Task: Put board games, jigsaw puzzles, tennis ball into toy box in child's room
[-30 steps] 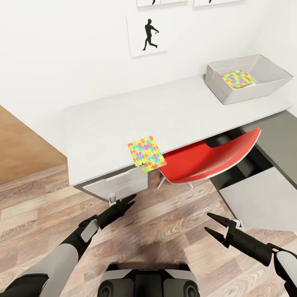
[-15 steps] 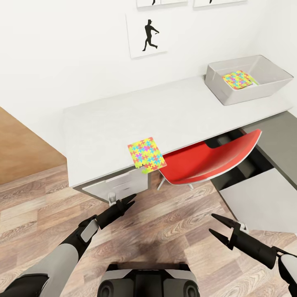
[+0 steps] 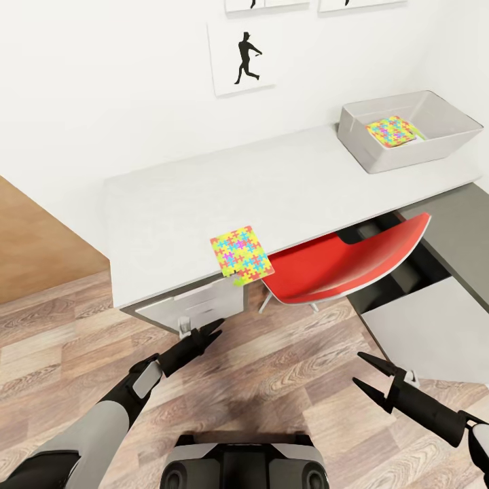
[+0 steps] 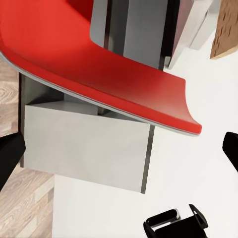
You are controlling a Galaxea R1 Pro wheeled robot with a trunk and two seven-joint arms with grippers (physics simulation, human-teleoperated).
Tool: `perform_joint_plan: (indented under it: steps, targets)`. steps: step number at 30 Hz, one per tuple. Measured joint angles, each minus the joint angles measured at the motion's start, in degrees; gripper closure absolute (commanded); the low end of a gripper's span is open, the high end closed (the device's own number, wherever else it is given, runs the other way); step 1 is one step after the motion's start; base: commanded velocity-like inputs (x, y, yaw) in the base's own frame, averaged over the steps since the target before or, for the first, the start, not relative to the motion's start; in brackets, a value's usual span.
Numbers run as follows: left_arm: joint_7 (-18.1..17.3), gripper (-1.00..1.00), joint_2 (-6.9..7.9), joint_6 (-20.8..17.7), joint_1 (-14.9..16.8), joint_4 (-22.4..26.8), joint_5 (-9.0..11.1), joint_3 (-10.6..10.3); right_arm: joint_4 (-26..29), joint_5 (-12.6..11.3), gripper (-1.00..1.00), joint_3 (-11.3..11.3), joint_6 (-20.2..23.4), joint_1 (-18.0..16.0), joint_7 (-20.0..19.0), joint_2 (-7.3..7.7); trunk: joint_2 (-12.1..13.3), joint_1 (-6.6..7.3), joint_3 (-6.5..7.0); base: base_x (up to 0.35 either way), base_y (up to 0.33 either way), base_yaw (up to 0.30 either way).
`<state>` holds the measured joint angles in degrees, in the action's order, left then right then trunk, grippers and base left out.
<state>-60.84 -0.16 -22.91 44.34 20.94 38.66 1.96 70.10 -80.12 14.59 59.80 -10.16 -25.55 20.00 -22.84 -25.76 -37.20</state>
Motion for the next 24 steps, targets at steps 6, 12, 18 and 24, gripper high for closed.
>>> perform_joint_plan:
  steps: [6, 12, 18, 24]
  targets:
    - [0.2, -1.00, -0.03, -0.2, 0.6, 0.0, 0.0, 0.1, -0.2, 0.0, -1.00, 0.1, 0.0, 0.0, 0.0, 0.16, 0.0, 0.00, 0.00, 0.000, 0.000, 0.000]
    - [0.5, -1.00, -0.06, -0.4, 1.2, 0.0, -0.1, 0.1, -0.5, 0.0, -1.00, 0.2, 0.0, 0.0, 0.0, 0.46, 0.0, 0.00, 0.00, 0.000, 0.000, 0.000]
    - [2.0, -1.00, -0.09, -0.6, 1.7, 0.0, 0.0, 0.1, -0.7, 0.0, -1.00, 0.2, 0.0, 0.0, 0.0, 0.66, 0.0, 0.00, 0.00, 0.000, 0.000, 0.000]
    - [3.8, -1.00, -0.50, -0.6, 2.5, 0.1, 0.0, 0.0, -0.9, 0.0, -1.00, 0.3, 0.0, 0.0, 0.0, 0.78, 0.0, 0.00, 0.00, 0.000, 0.000, 0.000]
